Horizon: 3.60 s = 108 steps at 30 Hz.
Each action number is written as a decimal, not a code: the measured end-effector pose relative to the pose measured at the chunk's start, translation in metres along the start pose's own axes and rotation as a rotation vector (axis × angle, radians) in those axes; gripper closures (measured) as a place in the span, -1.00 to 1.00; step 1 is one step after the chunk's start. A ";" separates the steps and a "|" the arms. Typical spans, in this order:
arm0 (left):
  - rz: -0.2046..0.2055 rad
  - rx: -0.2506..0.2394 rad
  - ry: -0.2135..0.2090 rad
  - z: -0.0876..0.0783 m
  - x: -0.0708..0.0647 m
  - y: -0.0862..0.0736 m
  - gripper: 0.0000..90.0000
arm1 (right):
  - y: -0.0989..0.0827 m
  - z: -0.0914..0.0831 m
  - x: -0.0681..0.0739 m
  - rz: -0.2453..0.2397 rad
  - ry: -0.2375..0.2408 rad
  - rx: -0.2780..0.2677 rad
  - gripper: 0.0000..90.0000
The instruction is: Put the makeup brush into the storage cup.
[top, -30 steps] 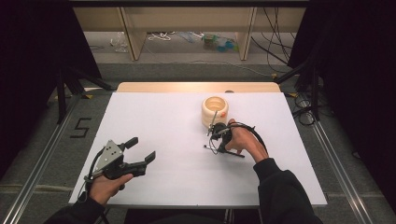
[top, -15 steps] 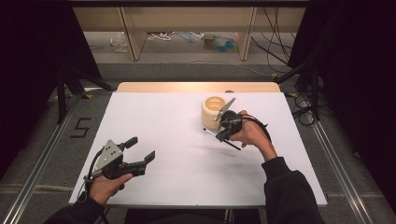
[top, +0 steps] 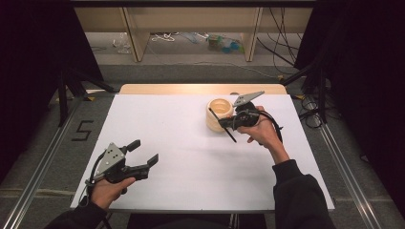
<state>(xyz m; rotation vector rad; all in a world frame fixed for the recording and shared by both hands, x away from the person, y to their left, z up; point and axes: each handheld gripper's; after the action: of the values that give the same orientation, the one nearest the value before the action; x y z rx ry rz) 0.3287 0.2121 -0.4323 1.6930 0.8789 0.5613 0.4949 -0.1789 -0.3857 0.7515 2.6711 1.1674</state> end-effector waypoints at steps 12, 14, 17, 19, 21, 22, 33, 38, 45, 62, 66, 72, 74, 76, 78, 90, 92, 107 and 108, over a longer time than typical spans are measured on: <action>0.001 0.001 0.000 0.000 0.000 0.000 -0.63 | 0.000 -0.016 -0.008 0.082 -0.102 -0.304 0.86; 0.004 0.003 0.000 0.000 0.000 0.000 -0.63 | 0.000 -0.018 -0.009 0.078 -0.118 -0.314 0.86; 0.005 0.003 -0.003 0.000 0.000 0.000 -0.63 | 0.000 -0.020 -0.010 0.085 -0.141 -0.364 0.86; 0.004 0.004 -0.002 0.000 0.000 0.000 -0.63 | 0.000 -0.022 -0.010 0.090 -0.151 -0.370 0.86; 0.004 0.003 -0.003 0.001 0.000 0.000 -0.63 | 0.001 -0.023 -0.011 0.093 -0.162 -0.383 0.86; 0.005 0.003 -0.003 0.001 0.000 0.000 -0.63 | 0.001 -0.023 -0.011 0.093 -0.162 -0.383 0.86; 0.001 0.000 -0.004 0.001 -0.001 -0.001 -0.63 | 0.003 -0.026 -0.015 0.101 -0.213 -0.422 0.86; 0.000 0.002 -0.003 0.001 0.000 -0.001 -0.63 | 0.004 -0.025 -0.020 0.112 -0.228 -0.430 0.86; 0.003 0.004 -0.008 0.002 0.000 0.000 -0.63 | 0.007 -0.020 -0.024 0.130 -0.248 -0.427 0.86; -0.006 0.003 -0.007 0.002 0.000 0.000 -0.64 | 0.023 -0.010 -0.032 0.122 -0.282 -0.437 0.86; -0.002 0.004 -0.008 0.002 0.000 0.000 -0.64 | 0.027 -0.009 -0.032 0.130 -0.284 -0.428 0.86; -0.004 0.003 -0.007 0.002 0.000 0.000 -0.64 | 0.035 -0.008 -0.034 0.126 -0.292 -0.426 0.86; -0.002 0.003 -0.007 0.002 0.000 0.000 -0.64 | 0.035 -0.006 -0.036 0.132 -0.292 -0.429 0.86; -0.004 0.002 -0.007 0.002 0.000 0.000 -0.64 | 0.036 -0.003 -0.037 0.127 -0.295 -0.425 0.86; -0.006 0.002 -0.007 0.002 0.000 0.000 -0.64 | 0.036 -0.002 -0.038 0.122 -0.298 -0.424 0.86; -0.005 0.003 -0.007 0.002 0.000 0.000 -0.64 | 0.037 0.012 -0.039 0.142 -0.292 -0.407 0.86; -0.005 0.003 -0.007 0.002 0.000 0.000 -0.64 | 0.037 0.014 -0.041 0.130 -0.297 -0.412 0.86; -0.005 0.005 -0.005 0.002 0.000 0.000 -0.63 | 0.035 0.021 -0.044 0.156 -0.292 -0.388 0.86; -0.005 0.005 -0.005 0.002 0.000 0.000 -0.63 | 0.034 0.023 -0.044 0.155 -0.294 -0.394 0.86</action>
<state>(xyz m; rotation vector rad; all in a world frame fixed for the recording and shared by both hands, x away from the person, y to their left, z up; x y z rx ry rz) 0.3299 0.2112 -0.4331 1.6959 0.8813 0.5516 0.5536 -0.1661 -0.3799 0.9786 2.0908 1.4324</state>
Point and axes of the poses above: each handheld gripper's, and its own axes: z roughly forward along the jaws, y roughly out of its top, x roughly to its left, and after that the axes turned 6 degrees about x, right-handed
